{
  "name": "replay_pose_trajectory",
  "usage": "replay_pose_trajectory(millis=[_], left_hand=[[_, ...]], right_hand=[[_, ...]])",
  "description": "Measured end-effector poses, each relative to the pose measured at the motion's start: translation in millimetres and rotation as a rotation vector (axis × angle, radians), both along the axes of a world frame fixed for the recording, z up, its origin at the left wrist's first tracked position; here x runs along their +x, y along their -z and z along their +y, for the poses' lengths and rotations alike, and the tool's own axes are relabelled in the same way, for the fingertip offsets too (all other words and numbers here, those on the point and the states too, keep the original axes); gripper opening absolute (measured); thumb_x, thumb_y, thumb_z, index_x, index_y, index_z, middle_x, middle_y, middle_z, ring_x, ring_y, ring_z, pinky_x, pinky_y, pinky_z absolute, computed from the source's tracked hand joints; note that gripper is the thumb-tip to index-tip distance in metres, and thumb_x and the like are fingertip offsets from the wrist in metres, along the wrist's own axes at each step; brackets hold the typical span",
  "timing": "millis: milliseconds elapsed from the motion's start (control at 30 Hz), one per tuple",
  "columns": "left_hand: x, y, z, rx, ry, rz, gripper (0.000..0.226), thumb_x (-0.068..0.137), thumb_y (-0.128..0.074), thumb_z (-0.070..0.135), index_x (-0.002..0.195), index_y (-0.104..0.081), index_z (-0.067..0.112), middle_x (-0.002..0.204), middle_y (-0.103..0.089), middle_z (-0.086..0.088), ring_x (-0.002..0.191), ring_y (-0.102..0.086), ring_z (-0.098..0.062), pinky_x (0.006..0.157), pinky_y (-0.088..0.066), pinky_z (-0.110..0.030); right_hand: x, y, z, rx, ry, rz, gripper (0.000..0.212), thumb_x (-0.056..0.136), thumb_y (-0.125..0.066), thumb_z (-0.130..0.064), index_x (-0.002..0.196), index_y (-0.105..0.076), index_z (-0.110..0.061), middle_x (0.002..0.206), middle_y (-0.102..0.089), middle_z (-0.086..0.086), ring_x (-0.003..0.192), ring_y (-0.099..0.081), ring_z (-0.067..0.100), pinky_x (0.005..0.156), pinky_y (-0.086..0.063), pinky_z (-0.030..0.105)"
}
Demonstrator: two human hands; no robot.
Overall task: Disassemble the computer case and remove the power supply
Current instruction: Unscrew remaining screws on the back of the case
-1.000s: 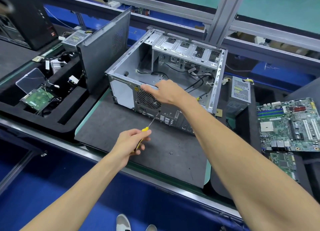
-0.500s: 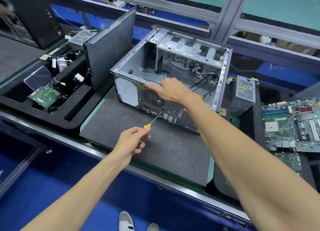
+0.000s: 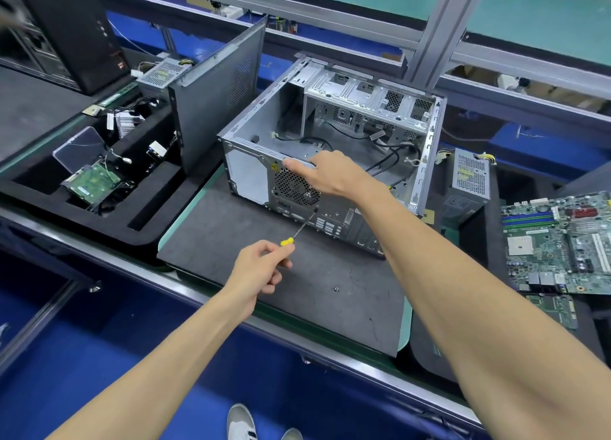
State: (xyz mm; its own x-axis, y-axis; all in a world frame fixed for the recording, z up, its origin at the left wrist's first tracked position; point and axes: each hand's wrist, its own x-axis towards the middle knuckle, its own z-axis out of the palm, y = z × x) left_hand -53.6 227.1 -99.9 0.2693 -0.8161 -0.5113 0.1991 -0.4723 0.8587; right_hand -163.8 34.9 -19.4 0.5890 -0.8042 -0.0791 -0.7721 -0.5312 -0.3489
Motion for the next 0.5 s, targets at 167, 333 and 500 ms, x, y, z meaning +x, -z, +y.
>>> replay_pose_trajectory(millis=[167,333,500], left_hand=[[-1.8,-1.8,-2.5,0.122,0.093,0.179,0.047,0.103,-0.047,0.045,0.101,-0.074,0.008,0.059,-0.047,0.002,0.042,-0.029,-0.009,0.033,-0.017,-0.018],[-7.0,-2.6,-6.1,0.0,-0.007,-0.07,0.031,0.088,-0.074,0.034,0.087,-0.049,0.016,0.064,-0.049,0.0,0.042,-0.025,-0.013,0.038,-0.017,-0.02],[-5.4,-4.0,-4.1,0.077,0.068,0.021,0.044,0.098,-0.056,0.047,0.087,-0.072,0.008,0.068,-0.065,-0.002,0.043,-0.038,-0.012,0.036,-0.022,-0.019]], right_hand=[[-0.5,0.4,0.0,-0.007,0.007,-0.006,0.072,0.094,-0.032,-0.076,0.059,-0.037,-0.014,0.056,-0.045,0.005,0.055,-0.045,0.02,0.052,-0.03,0.034],[-0.3,2.9,-1.0,-0.026,0.02,-0.008,0.072,0.093,-0.033,-0.078,0.059,-0.038,-0.015,0.056,-0.046,0.004,0.054,-0.045,0.017,0.051,-0.029,0.034],[-0.1,4.8,-1.7,-0.028,0.015,-0.008,0.073,0.092,-0.032,-0.08,0.059,-0.037,-0.015,0.055,-0.046,0.003,0.053,-0.045,0.018,0.051,-0.028,0.033]])
